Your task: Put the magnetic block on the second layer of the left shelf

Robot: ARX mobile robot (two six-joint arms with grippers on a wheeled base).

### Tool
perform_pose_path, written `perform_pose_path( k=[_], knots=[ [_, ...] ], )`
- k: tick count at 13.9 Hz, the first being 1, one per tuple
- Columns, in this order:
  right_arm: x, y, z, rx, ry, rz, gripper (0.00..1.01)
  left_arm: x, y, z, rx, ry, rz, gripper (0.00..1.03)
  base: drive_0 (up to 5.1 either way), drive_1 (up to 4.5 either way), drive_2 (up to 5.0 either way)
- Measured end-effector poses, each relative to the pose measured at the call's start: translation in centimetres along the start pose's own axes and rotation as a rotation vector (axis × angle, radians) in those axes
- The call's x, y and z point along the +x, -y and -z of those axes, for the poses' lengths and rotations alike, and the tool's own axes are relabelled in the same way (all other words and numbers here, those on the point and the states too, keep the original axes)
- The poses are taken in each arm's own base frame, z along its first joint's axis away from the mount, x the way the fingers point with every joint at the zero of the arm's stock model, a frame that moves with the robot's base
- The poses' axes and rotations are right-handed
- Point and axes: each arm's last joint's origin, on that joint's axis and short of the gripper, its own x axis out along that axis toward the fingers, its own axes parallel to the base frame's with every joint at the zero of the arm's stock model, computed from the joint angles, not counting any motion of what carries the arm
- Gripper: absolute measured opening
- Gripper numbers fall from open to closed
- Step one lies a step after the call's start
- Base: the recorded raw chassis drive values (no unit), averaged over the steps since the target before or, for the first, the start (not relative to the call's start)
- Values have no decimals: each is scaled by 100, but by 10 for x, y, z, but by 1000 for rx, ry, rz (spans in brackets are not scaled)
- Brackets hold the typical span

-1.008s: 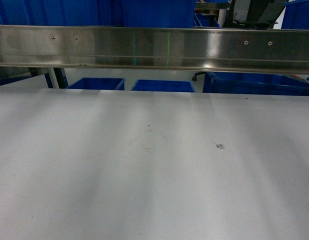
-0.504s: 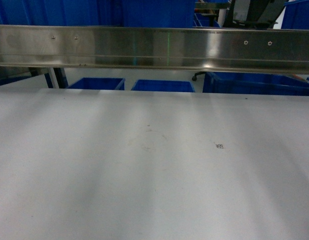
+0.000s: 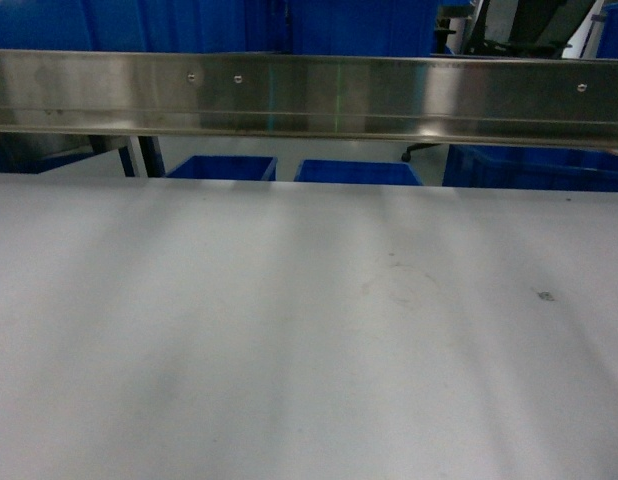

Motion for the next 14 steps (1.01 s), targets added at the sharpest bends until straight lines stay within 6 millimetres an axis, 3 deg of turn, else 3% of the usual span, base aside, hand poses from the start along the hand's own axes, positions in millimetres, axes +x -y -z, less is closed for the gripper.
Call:
perform_pose_path(
  k=[14],
  knots=[
    [1, 0, 1, 0, -2, 0, 33, 0, 0, 0, 0, -1, 0, 98, -467, 279, 279]
  ],
)
